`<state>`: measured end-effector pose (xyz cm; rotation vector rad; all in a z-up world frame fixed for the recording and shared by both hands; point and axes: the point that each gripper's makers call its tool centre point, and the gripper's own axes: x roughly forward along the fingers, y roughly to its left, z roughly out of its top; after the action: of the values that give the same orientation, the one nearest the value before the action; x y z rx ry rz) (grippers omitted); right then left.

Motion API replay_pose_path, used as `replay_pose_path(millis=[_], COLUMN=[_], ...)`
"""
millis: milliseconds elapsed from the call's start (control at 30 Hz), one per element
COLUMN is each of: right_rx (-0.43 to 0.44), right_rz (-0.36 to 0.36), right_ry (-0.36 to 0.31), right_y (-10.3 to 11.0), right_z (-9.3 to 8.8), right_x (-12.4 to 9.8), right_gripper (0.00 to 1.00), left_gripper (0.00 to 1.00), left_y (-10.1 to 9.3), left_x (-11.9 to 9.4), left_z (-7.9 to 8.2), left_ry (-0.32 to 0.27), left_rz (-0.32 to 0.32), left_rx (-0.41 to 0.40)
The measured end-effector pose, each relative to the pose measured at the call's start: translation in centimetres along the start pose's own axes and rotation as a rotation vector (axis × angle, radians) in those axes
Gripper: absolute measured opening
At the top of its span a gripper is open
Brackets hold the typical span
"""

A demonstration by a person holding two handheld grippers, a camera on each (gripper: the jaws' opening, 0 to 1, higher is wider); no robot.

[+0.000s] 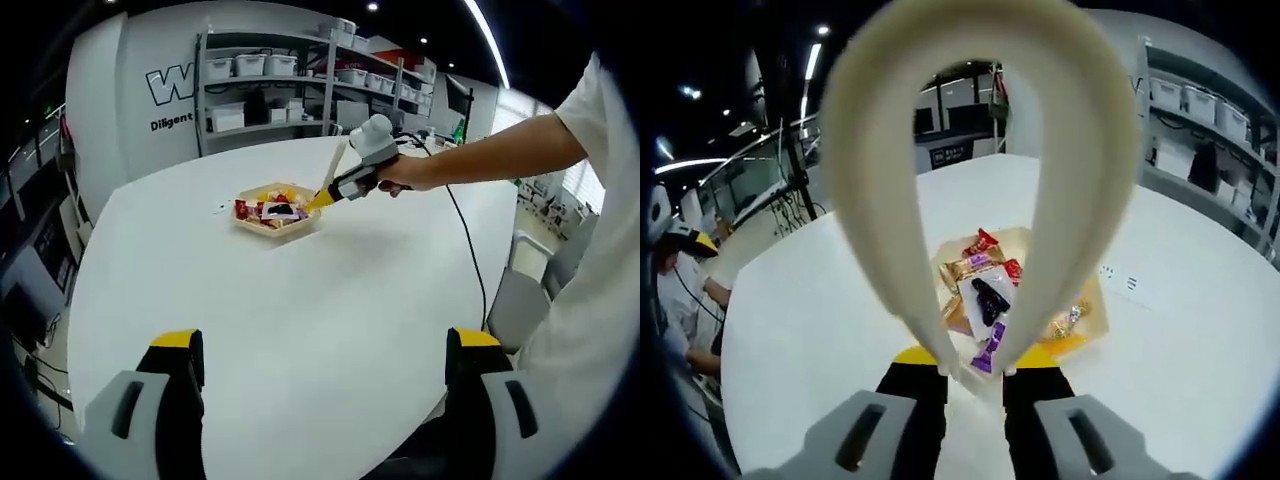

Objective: Place the target food into the container with the food tongs after gripping and lifting it, then release it inside without dropping or visibly crushing the food.

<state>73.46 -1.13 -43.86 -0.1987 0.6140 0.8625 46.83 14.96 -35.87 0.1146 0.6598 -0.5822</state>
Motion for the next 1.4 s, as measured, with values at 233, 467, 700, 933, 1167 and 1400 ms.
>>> replay_pose_path(millis=[233, 467, 700, 933, 1167, 1400], right_rx=[0.010, 0.021, 0.053, 0.062, 0.053, 0.076], right_rz=[0.002, 0.008, 0.023, 0.024, 0.029, 0.033], right_ry=[-0.015, -0.034, -0.067, -0.079, -0.081, -0.091], right_y=[0.2, 2.4, 4.2, 5.7, 7.0, 7.7], right_z=[-0.2, -0.8, -1.1, -2.0, -2.9, -3.5], right_x=[-1.5, -3.8, -5.6, -7.3, -8.6, -9.5], right_gripper=[0.15, 0.15, 0.15, 0.15, 0.15, 0.15], left_gripper=[0.99, 0.99, 0.99, 0.99, 0.99, 0.99], left_y=[-0.8, -1.3, -1.8, -2.3, -3.0, -3.6], left_x=[0.4, 0.8, 1.1, 1.4, 1.5, 1.5], left_z=[0.3, 0.4, 0.6, 0.5, 0.5, 0.4], left_ry=[-0.003, -0.004, -0.009, -0.011, -0.014, -0.016], left_rz=[-0.018, -0.030, -0.042, -0.056, -0.072, -0.084], left_rx=[0.012, 0.016, 0.020, 0.026, 0.029, 0.033])
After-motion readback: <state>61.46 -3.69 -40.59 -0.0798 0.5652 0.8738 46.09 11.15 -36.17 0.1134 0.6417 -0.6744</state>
